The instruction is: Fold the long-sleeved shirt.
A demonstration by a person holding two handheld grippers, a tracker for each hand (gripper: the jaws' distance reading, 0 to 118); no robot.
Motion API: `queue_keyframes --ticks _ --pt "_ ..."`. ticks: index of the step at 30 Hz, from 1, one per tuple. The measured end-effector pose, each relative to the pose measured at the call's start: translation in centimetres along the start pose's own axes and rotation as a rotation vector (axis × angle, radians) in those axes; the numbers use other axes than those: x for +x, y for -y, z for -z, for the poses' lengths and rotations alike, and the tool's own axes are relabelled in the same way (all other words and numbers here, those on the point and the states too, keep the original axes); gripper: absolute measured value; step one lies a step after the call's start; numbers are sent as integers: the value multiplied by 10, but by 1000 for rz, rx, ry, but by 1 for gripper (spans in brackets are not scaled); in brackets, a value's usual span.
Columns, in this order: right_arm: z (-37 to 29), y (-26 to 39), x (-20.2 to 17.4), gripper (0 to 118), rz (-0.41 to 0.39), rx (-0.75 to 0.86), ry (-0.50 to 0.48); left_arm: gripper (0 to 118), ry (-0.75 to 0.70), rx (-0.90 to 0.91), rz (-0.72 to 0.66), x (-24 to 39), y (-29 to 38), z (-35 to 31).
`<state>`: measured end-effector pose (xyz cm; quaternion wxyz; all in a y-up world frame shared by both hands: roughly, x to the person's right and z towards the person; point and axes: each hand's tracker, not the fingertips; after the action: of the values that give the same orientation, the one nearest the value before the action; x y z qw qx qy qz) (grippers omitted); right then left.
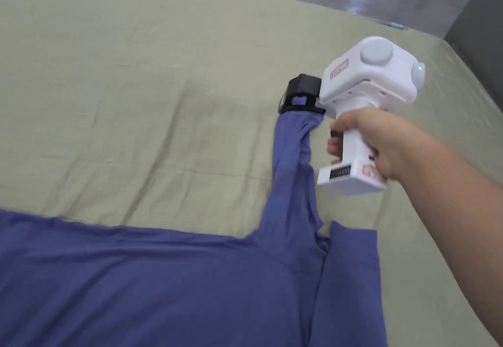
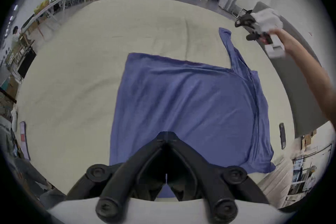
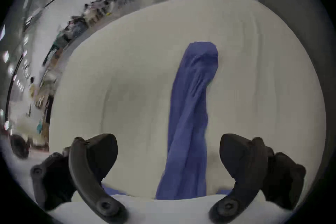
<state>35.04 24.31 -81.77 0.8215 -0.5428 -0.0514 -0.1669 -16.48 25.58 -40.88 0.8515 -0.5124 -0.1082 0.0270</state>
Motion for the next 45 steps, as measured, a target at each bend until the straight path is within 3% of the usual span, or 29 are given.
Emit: queue_keyframes --ticks 4,7,9,10,12,13,14,16,18,22,26,28,32,35,37,39,45 --pt "43 -31 1 117 42 -5 154 0 -11 -32 -8 -1 1 4" --pt "69 -44 0 115 48 -21 187 0 -11 -28 0 1 4 -1" --pt "95 -59 9 106 52 -46 185 0 -7 -22 8 1 6 -7" --pt "101 -60 11 83 45 -59 204 0 -7 -23 6 0 7 -9" --pt "96 -58 10 69 -43 -35 237 0 -3 -24 -9 0 4 -15" --pt "84 -42 1 24 -108 56 233 0 -7 -25 -13 -1 6 -16" --pt "76 -34 -5 4 -165 54 260 0 -9 -27 -13 -1 6 -16" --pt "53 -18 -11 4 -192 82 272 0 -5 -32 -4 0 8 -16" --pt "25 -21 -14 4 -250 99 156 0 -4 -23 0 -2 16 -18" --pt "-59 16 -9 4 -232 184 80 0 35 3 -6 2 26 -27" --pt "-157 106 0 4 -303 248 -19 0 55 31 1 5 27 -43" --pt "-193 160 6 4 -321 240 -23 0 66 49 3 5 30 -50" --pt "-239 271 31 4 -260 243 -47 0 106 73 5 4 43 -65" --pt "-245 344 42 4 -233 216 -41 0 187 69 -5 3 55 -71" --pt "-239 392 48 4 -169 170 -62 0 191 77 42 3 65 -72" --pt "-223 430 56 4 -113 146 -51 0 176 75 68 1 75 -70" --pt "-156 510 69 4 -51 20 -28 0 173 28 51 -5 104 -63"
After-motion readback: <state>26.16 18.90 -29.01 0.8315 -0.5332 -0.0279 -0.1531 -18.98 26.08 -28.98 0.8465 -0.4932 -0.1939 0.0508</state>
